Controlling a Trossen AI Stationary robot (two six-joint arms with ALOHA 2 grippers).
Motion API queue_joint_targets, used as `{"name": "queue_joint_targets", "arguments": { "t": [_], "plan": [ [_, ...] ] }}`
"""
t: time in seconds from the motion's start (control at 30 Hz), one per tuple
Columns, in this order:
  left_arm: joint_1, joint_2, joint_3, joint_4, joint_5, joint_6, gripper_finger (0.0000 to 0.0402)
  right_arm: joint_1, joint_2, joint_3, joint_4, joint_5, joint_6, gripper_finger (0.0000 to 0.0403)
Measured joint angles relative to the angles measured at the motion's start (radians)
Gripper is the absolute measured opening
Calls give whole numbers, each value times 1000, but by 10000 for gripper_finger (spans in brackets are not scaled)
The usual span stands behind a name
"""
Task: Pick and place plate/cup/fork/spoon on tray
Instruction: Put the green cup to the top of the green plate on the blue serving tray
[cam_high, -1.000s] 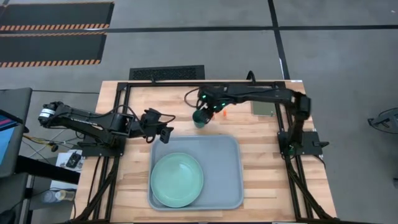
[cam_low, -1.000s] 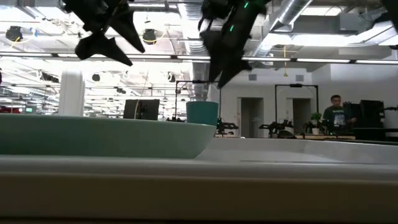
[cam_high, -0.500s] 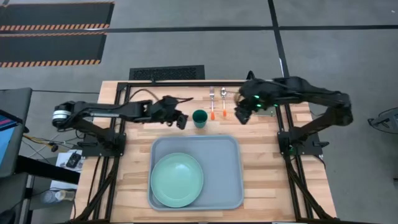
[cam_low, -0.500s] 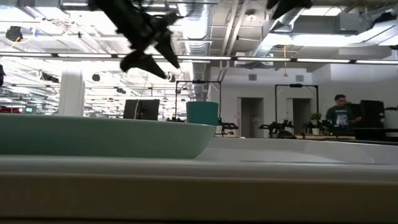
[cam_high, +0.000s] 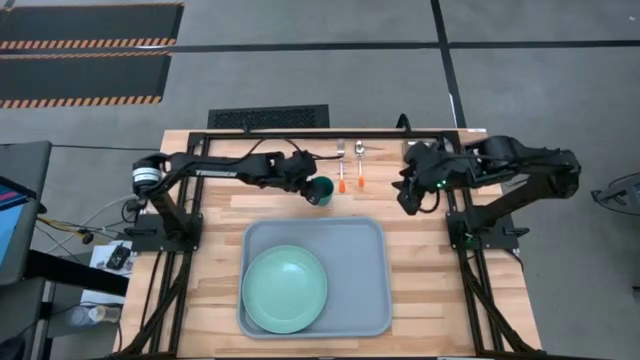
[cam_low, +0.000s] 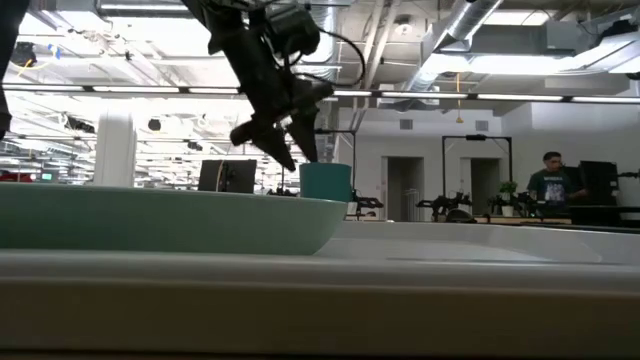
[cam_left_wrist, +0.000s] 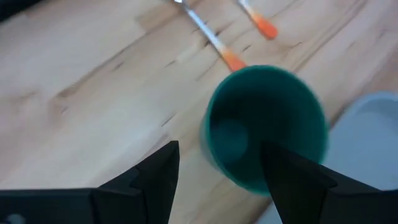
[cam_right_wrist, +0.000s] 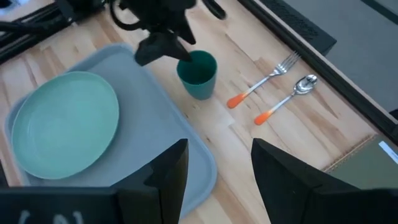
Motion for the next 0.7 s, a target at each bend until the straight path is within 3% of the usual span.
{"name": "queue_joint_targets", "arguments": {
  "t": [0.23, 0.6, 0.7],
  "plan": [
    [11, 21, 0, -36, 2, -10, 191, 19, 26, -1, -10, 11, -3, 196],
    [17, 21, -5, -26, 6, 49, 25, 19, 36, -1, -13, 19, -3, 192],
    [19, 21, -5, -10, -1, 68, 6, 19, 36, -1, -13, 19, 0, 189]
  ]
}}
